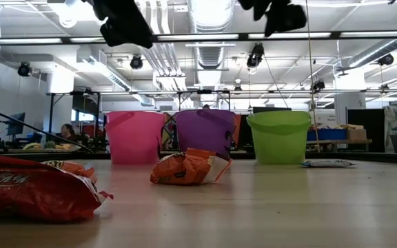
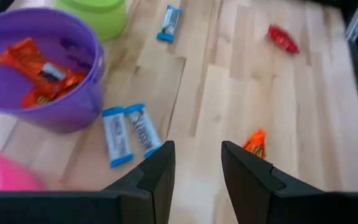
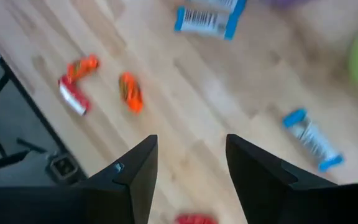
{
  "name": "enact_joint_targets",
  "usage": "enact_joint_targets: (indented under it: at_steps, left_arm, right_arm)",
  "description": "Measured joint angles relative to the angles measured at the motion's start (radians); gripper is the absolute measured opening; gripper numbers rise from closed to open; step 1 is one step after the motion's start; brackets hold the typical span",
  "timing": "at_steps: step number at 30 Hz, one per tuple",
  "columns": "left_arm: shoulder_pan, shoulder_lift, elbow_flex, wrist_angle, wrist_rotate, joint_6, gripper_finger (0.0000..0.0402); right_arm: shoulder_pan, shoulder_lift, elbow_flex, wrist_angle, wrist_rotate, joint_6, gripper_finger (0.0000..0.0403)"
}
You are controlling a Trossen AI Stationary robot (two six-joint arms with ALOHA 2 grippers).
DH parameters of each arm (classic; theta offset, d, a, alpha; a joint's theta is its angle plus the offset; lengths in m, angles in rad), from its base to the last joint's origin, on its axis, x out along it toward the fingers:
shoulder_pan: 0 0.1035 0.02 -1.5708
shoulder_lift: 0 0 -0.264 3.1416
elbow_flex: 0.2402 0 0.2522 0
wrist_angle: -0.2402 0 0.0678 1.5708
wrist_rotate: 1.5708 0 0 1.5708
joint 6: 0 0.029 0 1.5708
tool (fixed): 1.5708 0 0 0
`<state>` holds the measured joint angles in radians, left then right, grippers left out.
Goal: Organize candy in baskets
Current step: Put the red chocolate into the green bucket
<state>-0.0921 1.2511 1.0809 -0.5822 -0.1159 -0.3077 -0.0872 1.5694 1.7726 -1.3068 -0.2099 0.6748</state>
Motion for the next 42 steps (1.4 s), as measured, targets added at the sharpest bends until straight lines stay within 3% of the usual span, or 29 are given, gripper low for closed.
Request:
enact_joint_targets:
  at_steps: [9,17,28,37,42]
  left_arm:
    - [-0.028,0.027,0.001,0.084,-0.004,-0.076,0.0115]
    - [-0.034,0.026,0.004,0.145,-0.006,-0.121,0.0115]
    - [-0.066,0.025,0.041,0.249,-0.005,-0.267,0.0115]
    - [-0.133,0.025,0.084,0.245,-0.008,-0.360,0.0115]
    - [-0.190,0.026,0.083,0.242,-0.061,-0.411,0.0115]
  right_arm:
    - [0.195,-0.002,-0.041,-0.138,0.101,0.206,0.0188]
    - [0.340,-0.067,-0.227,-0.110,0.133,0.430,0.0188]
    - [0.548,-0.210,-0.557,0.178,0.133,0.847,0.0188]
    - [0.665,-0.218,-0.789,0.444,0.135,1.075,0.0188]
    - [0.705,-0.218,-0.885,0.539,0.162,1.199,0.0187]
